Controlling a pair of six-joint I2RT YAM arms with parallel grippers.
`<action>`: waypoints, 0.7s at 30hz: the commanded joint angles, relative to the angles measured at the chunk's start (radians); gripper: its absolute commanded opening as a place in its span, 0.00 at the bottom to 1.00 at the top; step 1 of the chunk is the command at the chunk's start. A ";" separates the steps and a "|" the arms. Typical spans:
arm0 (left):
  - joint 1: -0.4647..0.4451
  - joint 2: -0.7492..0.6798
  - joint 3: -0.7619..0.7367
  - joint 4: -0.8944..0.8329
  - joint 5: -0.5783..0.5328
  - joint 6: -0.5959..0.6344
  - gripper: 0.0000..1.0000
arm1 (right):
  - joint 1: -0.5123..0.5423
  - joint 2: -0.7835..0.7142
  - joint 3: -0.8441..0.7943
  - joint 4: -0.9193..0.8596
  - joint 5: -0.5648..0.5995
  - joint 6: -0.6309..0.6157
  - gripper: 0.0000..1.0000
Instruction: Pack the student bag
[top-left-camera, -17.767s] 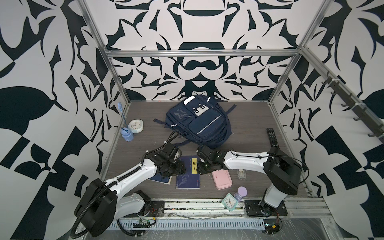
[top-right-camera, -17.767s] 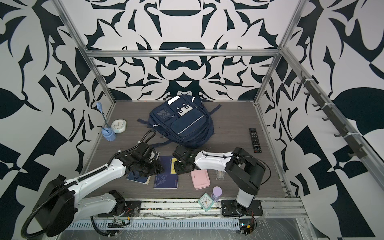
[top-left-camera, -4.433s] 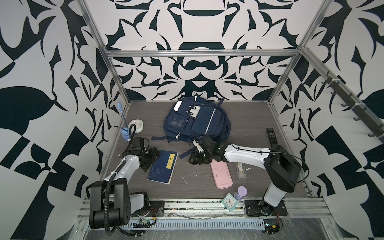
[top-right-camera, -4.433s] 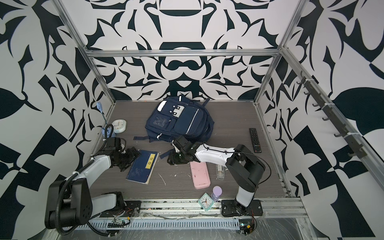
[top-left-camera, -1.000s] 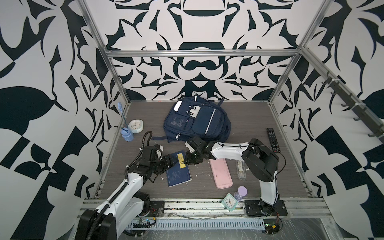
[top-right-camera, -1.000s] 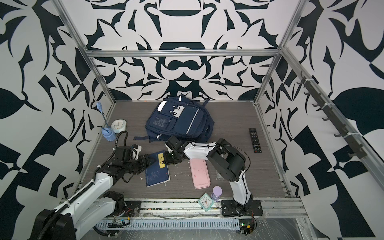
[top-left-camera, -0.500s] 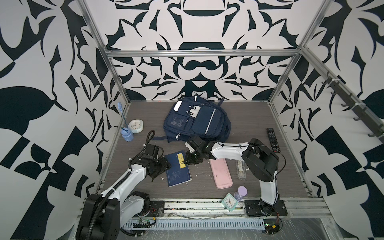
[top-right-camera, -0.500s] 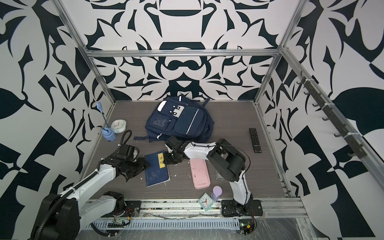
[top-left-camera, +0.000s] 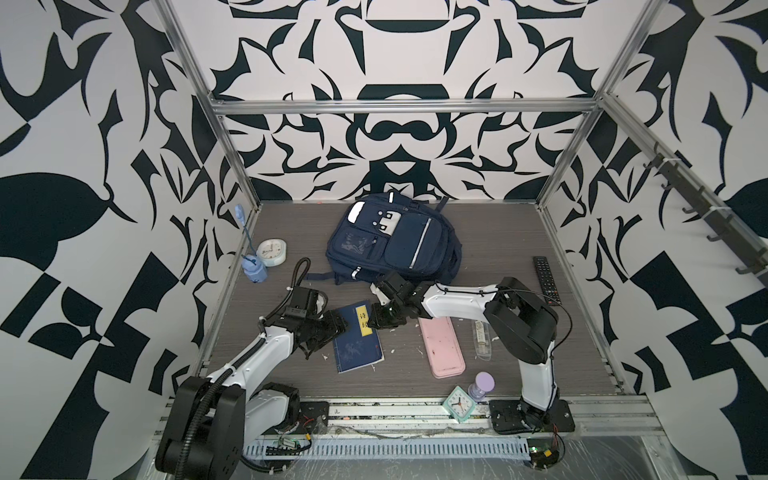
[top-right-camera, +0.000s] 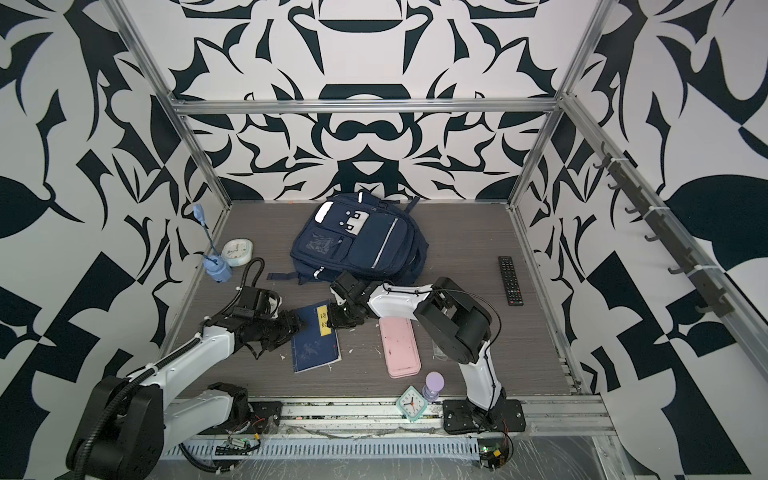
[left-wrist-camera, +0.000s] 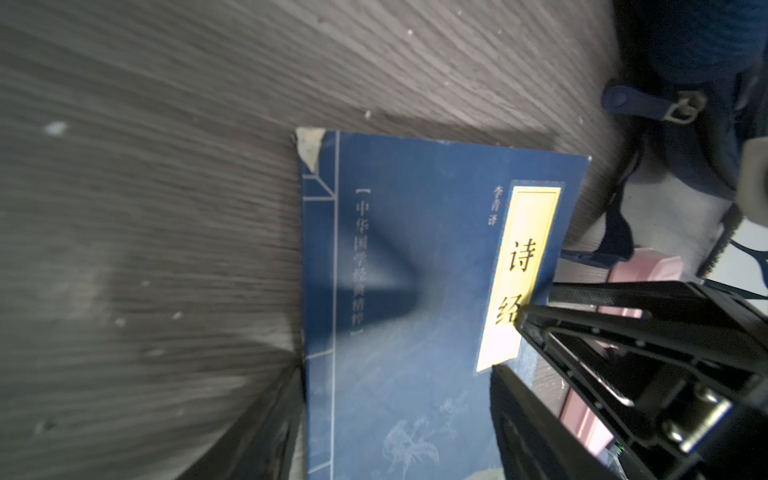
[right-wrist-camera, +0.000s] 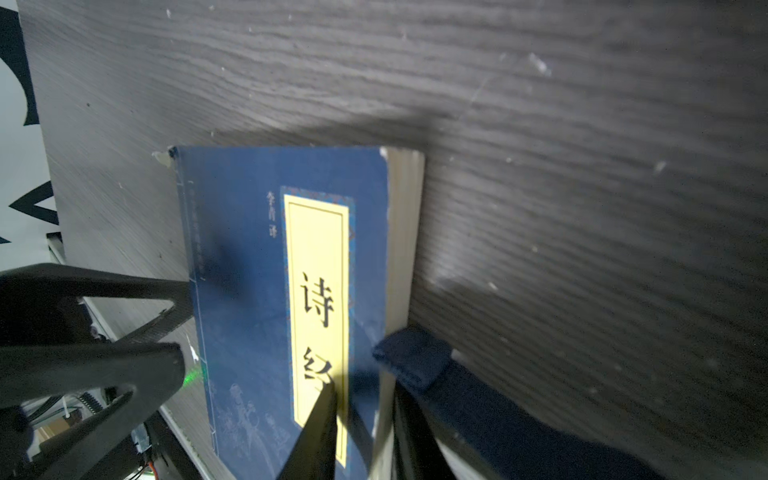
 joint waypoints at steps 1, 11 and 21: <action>-0.005 -0.034 -0.041 0.077 0.110 -0.024 0.74 | 0.010 0.012 -0.010 -0.061 0.020 -0.004 0.26; -0.005 -0.168 -0.084 0.177 0.178 -0.050 0.60 | 0.011 0.016 -0.013 -0.057 0.016 -0.005 0.26; -0.005 -0.221 -0.101 0.204 0.186 -0.066 0.49 | 0.010 0.020 -0.018 -0.056 0.013 -0.004 0.26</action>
